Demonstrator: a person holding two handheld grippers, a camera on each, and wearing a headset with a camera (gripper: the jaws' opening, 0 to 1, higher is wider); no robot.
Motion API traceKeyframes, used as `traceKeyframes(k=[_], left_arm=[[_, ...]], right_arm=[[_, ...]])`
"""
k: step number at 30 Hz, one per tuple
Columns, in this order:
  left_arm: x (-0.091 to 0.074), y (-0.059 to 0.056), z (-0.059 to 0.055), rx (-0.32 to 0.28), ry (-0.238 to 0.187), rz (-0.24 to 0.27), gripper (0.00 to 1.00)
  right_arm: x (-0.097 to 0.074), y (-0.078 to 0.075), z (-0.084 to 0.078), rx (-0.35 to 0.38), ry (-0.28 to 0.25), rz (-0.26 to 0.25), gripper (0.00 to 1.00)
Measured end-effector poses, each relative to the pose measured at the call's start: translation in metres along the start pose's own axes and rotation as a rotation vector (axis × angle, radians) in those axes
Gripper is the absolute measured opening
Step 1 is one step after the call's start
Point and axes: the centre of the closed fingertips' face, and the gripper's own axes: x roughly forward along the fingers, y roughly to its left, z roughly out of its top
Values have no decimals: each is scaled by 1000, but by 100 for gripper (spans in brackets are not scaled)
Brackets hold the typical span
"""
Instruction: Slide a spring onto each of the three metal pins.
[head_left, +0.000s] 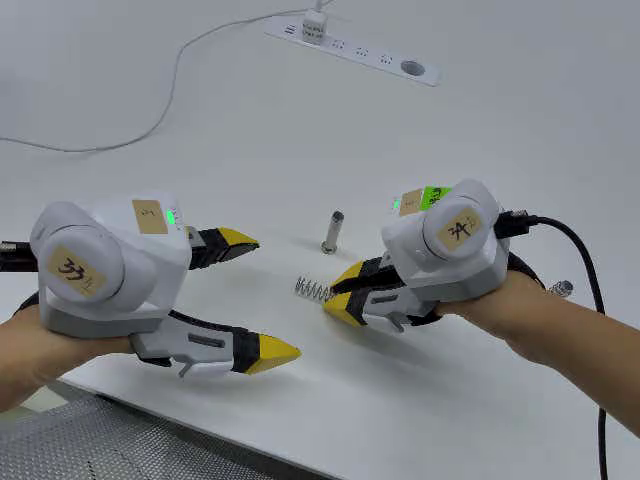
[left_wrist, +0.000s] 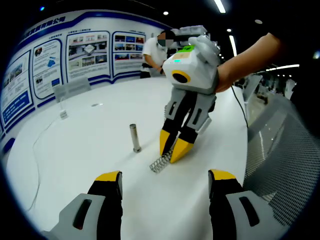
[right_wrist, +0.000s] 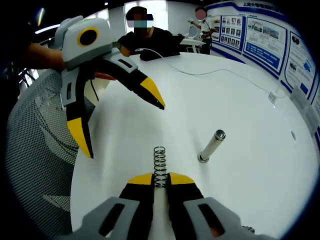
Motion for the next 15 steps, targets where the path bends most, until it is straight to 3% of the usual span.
traceKeyframes(k=[5, 7, 9, 12, 15], left_arm=[[1, -9, 2, 13, -4, -44, 59], [2, -14, 4, 21, -12, -64, 57], [3, -18, 5, 34, -11, -77, 54], [3, -23, 9, 48, -22, -98, 50], [2, -30, 17, 56, -57, -131, 39]], right_arm=[[-11, 8, 12, -39, -41, 17, 11], [-19, 12, 25, -136, -85, 10, 10], [-25, 18, 32, -178, -98, 16, 10], [-33, 27, 38, -233, -92, 23, 10], [-40, 32, 40, -276, -79, 24, 10]])
